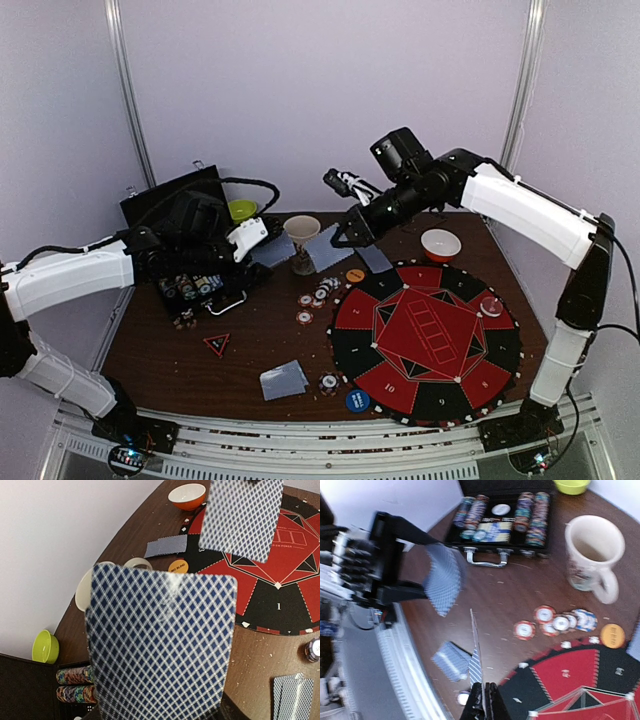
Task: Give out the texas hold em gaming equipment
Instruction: Flop the poker card in the community card area.
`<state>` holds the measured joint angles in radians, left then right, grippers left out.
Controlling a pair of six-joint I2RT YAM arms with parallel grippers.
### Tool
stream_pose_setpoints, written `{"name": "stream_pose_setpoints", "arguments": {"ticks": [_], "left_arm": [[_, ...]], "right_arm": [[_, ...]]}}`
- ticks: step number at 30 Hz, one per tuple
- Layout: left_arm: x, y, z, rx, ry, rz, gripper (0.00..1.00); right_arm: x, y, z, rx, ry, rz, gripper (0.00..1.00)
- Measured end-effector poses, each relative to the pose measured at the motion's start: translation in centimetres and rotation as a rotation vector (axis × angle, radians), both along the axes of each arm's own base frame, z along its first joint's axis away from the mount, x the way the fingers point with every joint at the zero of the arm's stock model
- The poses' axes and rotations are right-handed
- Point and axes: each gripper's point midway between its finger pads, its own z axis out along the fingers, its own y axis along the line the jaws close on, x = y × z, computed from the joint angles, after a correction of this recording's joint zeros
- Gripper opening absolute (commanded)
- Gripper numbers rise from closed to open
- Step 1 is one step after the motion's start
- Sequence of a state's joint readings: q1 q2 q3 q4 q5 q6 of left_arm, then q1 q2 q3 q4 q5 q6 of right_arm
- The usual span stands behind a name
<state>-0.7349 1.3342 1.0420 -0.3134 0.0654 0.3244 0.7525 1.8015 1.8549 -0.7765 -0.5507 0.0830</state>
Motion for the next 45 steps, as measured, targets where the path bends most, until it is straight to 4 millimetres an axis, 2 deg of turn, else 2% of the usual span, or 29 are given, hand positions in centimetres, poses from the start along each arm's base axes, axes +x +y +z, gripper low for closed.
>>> {"name": "stream_pose_setpoints", "arguments": {"ticks": [2,7,13,17,20,22,24,27,30,33,38,45], "left_arm": [[0.1,0.1,0.0,0.004,-0.004,0.008,0.52],[0.3,0.3,0.0,0.01,-0.009,0.019,0.52],[0.3,0.3,0.0,0.012,-0.011,0.023,0.52],[0.3,0.4,0.0,0.012,-0.011,0.024,0.52],[0.3,0.4,0.0,0.012,-0.011,0.024,0.52],[0.3,0.4,0.0,0.012,-0.011,0.024,0.52],[0.3,0.4,0.0,0.013,-0.011,0.024,0.52],[0.4,0.4,0.0,0.013,-0.011,0.024,0.52],[0.4,0.4,0.0,0.014,-0.012,0.026,0.52],[0.4,0.4,0.0,0.014,-0.013,0.027,0.52],[0.4,0.4,0.0,0.015,-0.014,0.03,0.52],[0.5,0.5,0.0,0.017,-0.015,0.032,0.52]], "right_arm": [[0.3,-1.6,-1.3,-0.129,-0.124,-0.042,0.0],[-0.6,-5.2,-5.2,-0.477,-0.42,-0.016,0.0],[0.8,-10.8,-12.0,-0.876,-0.667,0.072,0.0],[0.4,-13.4,-16.5,-1.04,-0.769,0.204,0.0],[-0.1,-14.2,-18.7,-1.088,-0.808,0.29,0.0],[0.2,-14.0,-18.6,-1.096,-0.827,0.29,0.0],[1.2,-13.6,-17.5,-1.095,-0.832,0.235,0.0],[3.9,-13.2,-15.1,-1.104,-0.809,0.072,0.0],[7.0,-14.5,-13.5,-1.163,-0.715,-0.142,0.0],[8.5,-16.7,-15.0,-1.255,-0.566,-0.292,0.0],[7.6,-19.9,-18.7,-1.395,-0.354,-0.379,0.01],[7.1,-22.9,-19.2,-1.414,-0.217,-0.508,0.0]]}}
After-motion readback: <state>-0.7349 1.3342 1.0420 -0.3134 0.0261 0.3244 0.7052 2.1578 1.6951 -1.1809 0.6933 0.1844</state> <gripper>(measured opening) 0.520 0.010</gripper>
